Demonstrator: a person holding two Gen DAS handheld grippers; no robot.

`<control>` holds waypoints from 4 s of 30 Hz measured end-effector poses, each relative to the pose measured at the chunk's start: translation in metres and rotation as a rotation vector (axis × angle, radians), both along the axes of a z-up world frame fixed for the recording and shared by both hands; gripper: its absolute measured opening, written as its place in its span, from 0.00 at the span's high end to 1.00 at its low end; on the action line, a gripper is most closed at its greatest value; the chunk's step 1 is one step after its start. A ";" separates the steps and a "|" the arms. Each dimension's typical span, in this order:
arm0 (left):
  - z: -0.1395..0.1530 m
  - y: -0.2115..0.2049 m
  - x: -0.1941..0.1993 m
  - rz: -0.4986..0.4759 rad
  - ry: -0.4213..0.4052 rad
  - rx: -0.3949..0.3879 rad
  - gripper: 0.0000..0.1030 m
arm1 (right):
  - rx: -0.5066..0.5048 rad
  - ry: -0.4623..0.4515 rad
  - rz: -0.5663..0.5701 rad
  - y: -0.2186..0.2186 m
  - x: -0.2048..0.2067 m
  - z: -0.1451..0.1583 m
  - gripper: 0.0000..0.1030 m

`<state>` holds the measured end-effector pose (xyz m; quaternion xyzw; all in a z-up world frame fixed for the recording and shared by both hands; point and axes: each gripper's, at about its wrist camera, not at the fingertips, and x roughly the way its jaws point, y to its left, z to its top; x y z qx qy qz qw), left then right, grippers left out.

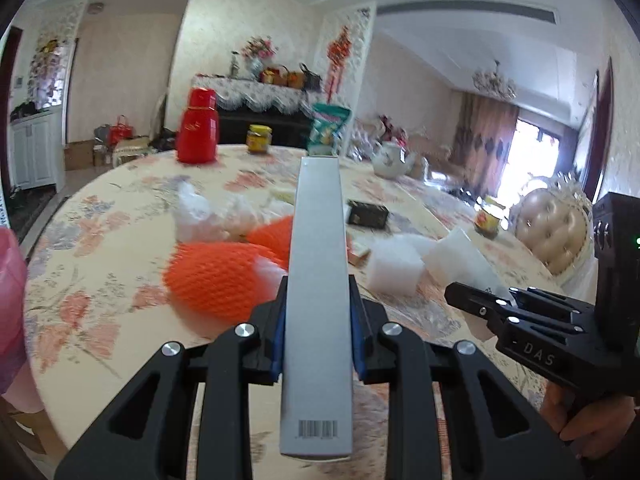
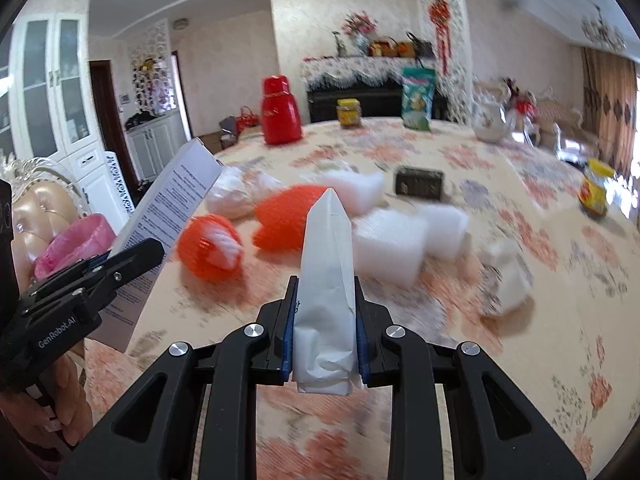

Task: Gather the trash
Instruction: 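Carry the box and tube with both tools over the pink wastebasket, then open both tools to drop the box and tube into the wastebasket, then grasp the crumpled paper with the right tool while the left tool grasps an orange foam net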

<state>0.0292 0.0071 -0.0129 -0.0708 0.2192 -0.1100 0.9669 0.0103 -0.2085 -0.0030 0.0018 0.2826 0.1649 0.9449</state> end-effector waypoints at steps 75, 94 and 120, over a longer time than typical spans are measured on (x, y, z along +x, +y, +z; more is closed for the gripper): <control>-0.011 0.186 -0.020 0.437 0.043 0.101 0.05 | -0.011 -0.076 0.352 0.151 0.052 0.018 0.22; -0.019 0.043 0.076 0.175 0.196 -0.006 0.05 | -0.024 0.073 -0.262 -0.101 0.085 -0.018 0.21; -0.050 0.017 0.141 0.307 0.348 -0.005 0.16 | -0.008 0.250 -0.304 -0.137 0.129 -0.055 0.37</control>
